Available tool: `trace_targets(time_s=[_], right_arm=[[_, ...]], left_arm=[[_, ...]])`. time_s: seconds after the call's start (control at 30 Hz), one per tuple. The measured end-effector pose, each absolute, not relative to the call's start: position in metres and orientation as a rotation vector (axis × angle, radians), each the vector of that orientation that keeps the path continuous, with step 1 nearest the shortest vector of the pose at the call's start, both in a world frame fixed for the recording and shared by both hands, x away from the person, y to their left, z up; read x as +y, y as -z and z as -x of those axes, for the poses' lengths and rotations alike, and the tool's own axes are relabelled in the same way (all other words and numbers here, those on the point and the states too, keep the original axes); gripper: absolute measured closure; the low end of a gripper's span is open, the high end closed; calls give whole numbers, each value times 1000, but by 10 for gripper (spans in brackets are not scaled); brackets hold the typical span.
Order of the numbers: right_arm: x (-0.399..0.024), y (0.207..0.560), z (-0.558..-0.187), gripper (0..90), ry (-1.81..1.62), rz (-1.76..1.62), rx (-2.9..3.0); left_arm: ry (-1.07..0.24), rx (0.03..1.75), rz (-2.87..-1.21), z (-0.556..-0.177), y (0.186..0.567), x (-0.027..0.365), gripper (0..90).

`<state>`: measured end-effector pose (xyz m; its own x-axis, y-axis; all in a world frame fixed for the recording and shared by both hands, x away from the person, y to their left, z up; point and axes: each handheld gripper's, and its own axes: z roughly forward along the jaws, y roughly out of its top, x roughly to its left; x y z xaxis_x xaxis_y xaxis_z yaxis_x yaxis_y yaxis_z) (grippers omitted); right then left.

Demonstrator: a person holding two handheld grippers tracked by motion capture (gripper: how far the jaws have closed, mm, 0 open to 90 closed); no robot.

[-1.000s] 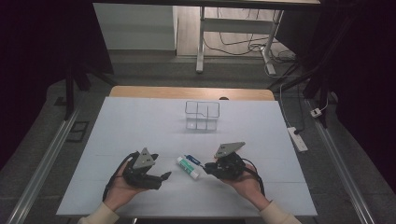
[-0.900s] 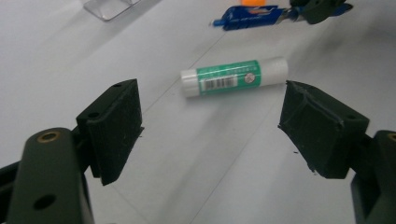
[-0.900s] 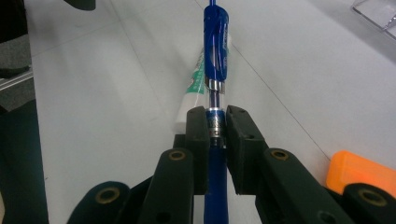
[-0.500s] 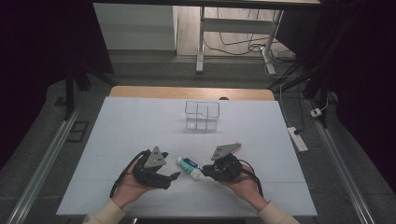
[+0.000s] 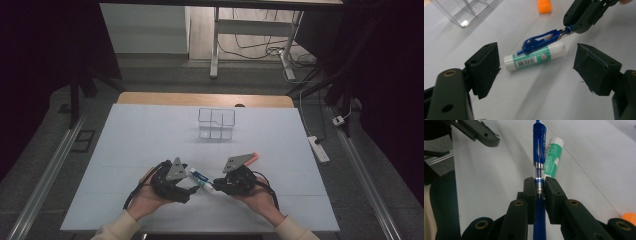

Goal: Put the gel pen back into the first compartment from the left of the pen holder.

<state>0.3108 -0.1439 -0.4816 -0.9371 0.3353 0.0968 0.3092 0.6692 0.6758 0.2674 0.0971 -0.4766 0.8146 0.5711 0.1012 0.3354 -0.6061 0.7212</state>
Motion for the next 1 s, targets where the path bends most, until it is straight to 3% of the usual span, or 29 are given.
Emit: trace_targets(time_s=[1.0], right_arm=[[-123, 479, -311, 791, -1114, -465, 2903]], left_arm=[[-451, 553, -2364, -269, 480, 83, 225]])
